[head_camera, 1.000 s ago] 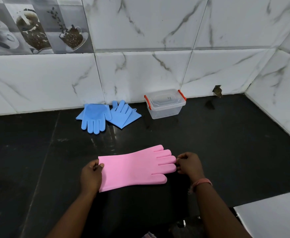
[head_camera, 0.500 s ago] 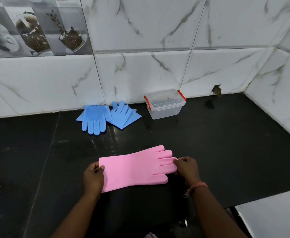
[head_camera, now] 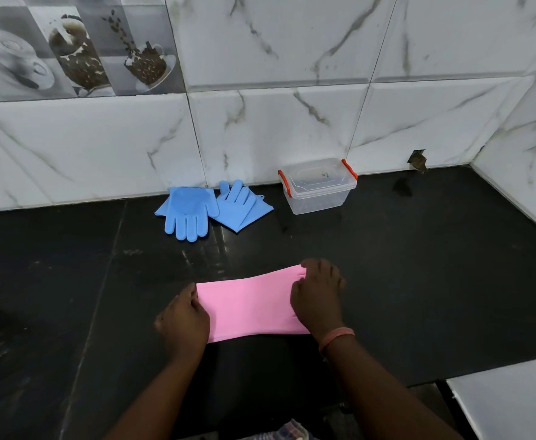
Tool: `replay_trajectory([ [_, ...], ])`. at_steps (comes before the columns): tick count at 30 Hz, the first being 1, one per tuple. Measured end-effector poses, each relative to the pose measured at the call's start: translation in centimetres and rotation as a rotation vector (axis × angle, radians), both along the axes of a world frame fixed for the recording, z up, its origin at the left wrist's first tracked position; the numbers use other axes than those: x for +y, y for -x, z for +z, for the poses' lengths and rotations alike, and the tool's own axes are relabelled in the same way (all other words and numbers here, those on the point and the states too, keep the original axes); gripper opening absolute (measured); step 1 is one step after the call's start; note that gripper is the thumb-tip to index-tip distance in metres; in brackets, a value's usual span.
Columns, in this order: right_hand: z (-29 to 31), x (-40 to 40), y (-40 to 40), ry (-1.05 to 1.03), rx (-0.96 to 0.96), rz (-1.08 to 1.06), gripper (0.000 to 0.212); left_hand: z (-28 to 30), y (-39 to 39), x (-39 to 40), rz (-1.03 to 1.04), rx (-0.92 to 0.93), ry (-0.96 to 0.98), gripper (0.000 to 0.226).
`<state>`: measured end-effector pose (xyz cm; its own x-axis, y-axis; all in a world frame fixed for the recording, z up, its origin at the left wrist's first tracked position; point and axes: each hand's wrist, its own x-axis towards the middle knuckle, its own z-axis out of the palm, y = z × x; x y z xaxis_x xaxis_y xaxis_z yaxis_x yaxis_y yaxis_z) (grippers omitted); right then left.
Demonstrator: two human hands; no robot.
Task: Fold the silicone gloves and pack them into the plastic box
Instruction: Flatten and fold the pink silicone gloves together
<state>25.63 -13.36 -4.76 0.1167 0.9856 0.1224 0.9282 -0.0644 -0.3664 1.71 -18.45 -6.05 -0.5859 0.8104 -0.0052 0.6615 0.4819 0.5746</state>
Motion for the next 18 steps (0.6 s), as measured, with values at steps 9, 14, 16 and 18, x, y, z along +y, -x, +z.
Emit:
replay_trajectory([
  [9,-2.1,-1.0,-0.6,0.061,0.01,0.013,0.043,0.6,2.8,0.1,0.062,-0.449,0.16,0.004],
  [14,-1.8,-1.4,-1.4,0.116,0.062,-0.307,0.05,0.4,2.7,0.5,0.112,-0.553,0.209,0.009],
  [16,-1.4,-0.6,-1.9,0.155,0.136,-0.394,0.049,0.4,2.4,0.6,0.108,-0.539,0.205,0.02],
  [18,-1.3,0.0,-2.2,0.166,0.23,-0.426,0.041,0.4,2.4,0.6,0.121,-0.516,0.177,0.031],
])
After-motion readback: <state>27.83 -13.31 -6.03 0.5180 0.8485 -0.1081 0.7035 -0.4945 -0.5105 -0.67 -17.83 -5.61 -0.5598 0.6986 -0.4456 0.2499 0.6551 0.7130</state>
